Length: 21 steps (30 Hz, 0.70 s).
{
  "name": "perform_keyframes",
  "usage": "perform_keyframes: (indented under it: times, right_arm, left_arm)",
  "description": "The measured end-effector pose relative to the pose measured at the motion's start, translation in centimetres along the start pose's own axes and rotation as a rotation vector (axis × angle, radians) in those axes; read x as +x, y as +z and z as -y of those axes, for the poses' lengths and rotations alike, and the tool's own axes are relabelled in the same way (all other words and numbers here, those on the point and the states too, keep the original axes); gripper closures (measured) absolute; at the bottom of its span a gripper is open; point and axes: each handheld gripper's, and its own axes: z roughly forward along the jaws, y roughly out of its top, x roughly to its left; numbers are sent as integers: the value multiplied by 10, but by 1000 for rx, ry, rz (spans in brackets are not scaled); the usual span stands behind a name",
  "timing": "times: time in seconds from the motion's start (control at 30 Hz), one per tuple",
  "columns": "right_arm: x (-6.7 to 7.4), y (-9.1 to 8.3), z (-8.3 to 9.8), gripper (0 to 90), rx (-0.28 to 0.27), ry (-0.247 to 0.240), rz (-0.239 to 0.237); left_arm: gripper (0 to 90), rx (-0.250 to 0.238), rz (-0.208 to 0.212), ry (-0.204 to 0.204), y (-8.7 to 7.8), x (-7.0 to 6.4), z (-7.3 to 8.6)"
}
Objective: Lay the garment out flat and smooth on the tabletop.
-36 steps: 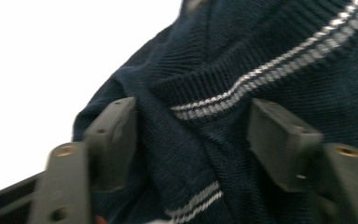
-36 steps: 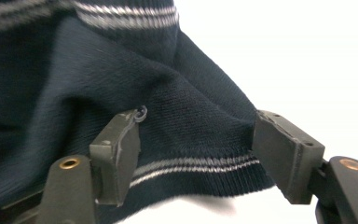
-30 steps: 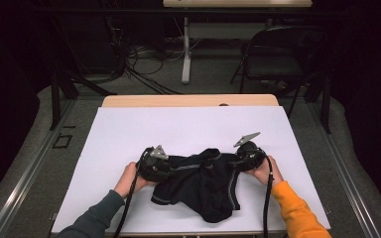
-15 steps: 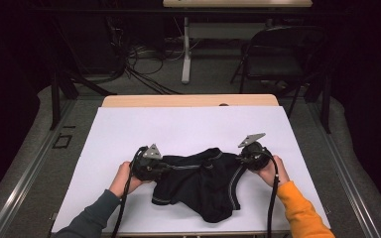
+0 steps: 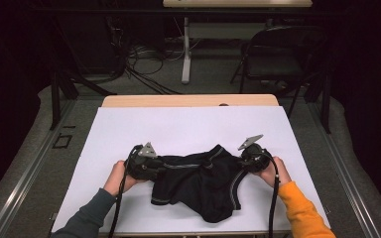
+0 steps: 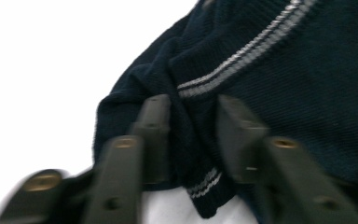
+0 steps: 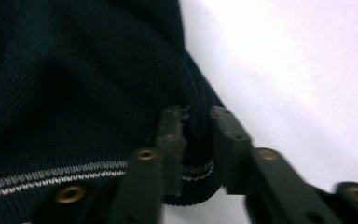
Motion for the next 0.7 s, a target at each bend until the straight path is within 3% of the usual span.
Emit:
perform_keyframes:
  times: [0.1,0.2,0.27,0.33,0.43,0.53,0.6,0.63,0.7]
  right_arm:
    - [-7,-12,-1,601,-43,20,-24]
    - [-10,-18,-4,586,-83,28,-9]
    - [-12,-19,-11,574,-135,38,5]
    - [-13,-17,-14,573,-141,37,13]
    - [-11,-1,-21,555,-112,20,-8]
    - [-11,15,-26,525,-84,4,-40]
    - [-11,24,-27,459,-44,18,-56]
    - [-12,28,-27,437,1,25,-76]
    - [-15,34,-24,446,-38,66,-133]
  left_arm:
    - [455,-13,-9,-15,-6,2,-1]
    - [438,-22,3,-30,-10,1,-3]
    - [445,-8,16,-21,-10,-2,-5]
    - [452,22,50,-16,-6,-6,-6]
    - [492,60,75,-3,2,-13,-7]
    - [521,80,98,-22,9,-12,-6]
    - [519,88,109,-36,14,-12,-5]
    - [512,94,112,-40,16,-11,-4]
    - [486,91,113,-51,19,-11,-3]
